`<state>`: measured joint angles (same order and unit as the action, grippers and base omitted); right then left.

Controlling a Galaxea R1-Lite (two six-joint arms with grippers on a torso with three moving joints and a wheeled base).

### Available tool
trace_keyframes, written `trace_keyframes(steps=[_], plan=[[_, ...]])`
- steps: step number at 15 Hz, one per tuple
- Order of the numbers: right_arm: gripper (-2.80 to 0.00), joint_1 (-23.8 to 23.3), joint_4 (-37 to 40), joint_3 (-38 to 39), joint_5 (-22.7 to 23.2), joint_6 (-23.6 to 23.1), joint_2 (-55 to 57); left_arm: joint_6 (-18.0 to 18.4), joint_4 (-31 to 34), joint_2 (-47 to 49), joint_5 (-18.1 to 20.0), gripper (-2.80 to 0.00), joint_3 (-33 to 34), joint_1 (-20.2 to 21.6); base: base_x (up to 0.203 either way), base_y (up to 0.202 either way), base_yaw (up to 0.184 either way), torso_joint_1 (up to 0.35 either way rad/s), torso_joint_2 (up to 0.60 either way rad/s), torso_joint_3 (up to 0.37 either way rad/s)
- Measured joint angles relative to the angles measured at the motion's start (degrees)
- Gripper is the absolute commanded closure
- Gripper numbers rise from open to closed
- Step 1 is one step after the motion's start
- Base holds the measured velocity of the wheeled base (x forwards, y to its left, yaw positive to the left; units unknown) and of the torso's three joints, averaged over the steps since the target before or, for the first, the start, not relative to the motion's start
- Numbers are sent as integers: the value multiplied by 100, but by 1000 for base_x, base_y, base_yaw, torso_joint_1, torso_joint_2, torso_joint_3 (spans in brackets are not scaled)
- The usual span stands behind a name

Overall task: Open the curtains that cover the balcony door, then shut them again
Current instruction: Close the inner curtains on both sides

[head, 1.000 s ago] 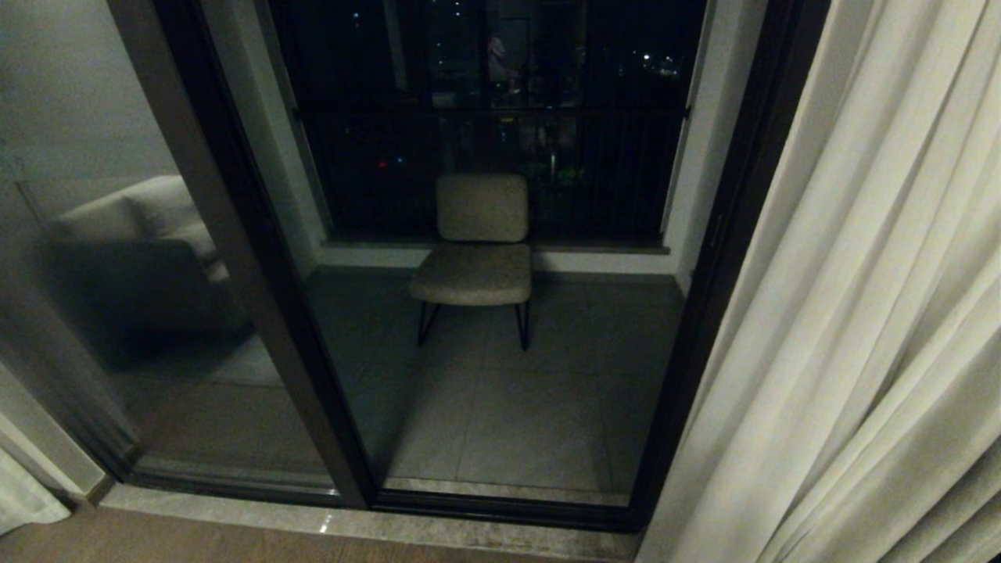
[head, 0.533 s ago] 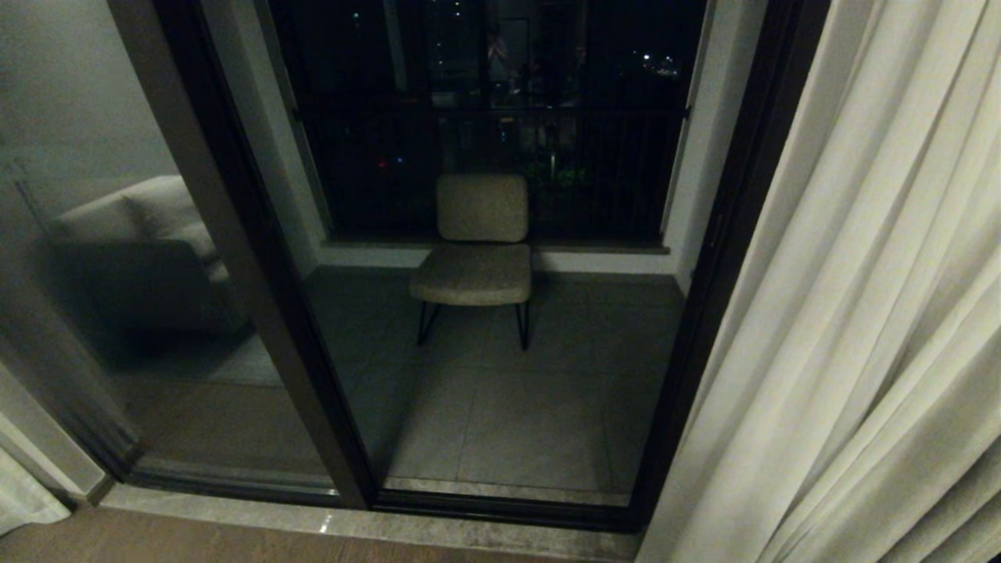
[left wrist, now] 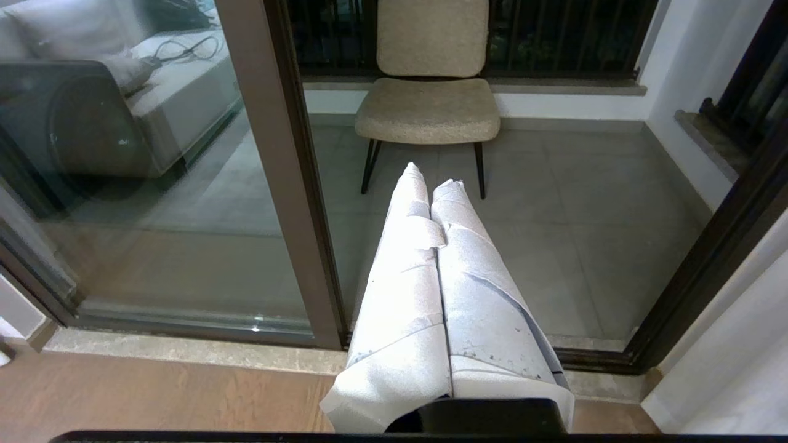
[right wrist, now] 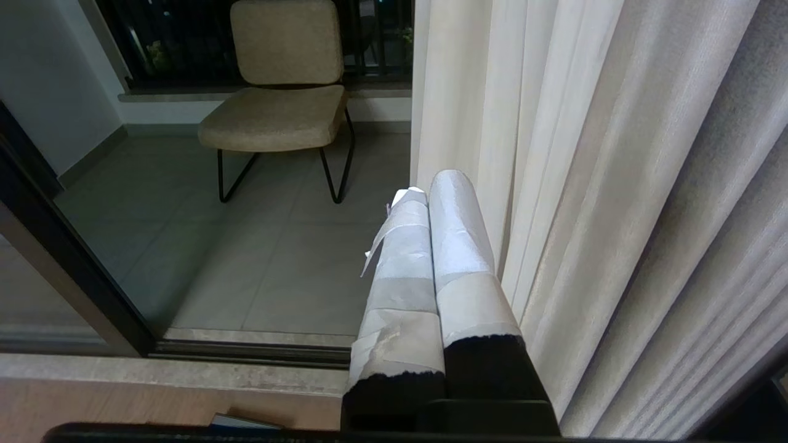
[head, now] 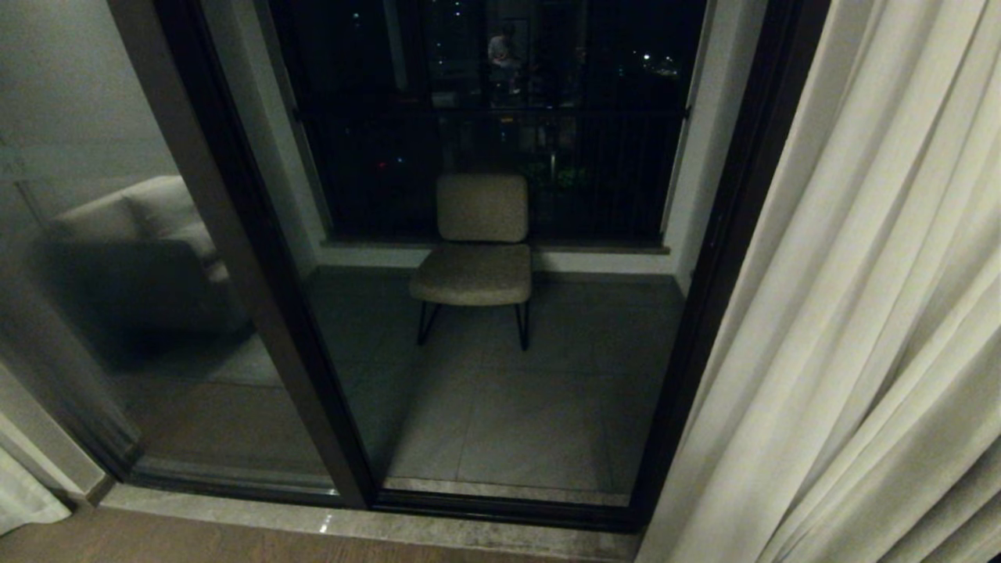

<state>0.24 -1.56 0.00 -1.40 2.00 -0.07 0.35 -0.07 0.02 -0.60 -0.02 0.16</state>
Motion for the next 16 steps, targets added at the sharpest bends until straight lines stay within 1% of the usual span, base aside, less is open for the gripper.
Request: trace_keyframes(steps=[10,12,16], plan=[[0,0,-9,0,2,-3,0,-2,2,0,0,0,0,0,0,0,0,0,0,0],[0,0,-155,0,5,-24,0,0,0,0,-2,0,0,0,0,0,0,0,0,0],[0,-11,-228,0,37,-309,69,-1,1,0,-1,0,0,0,0,0,0,0,0,0]])
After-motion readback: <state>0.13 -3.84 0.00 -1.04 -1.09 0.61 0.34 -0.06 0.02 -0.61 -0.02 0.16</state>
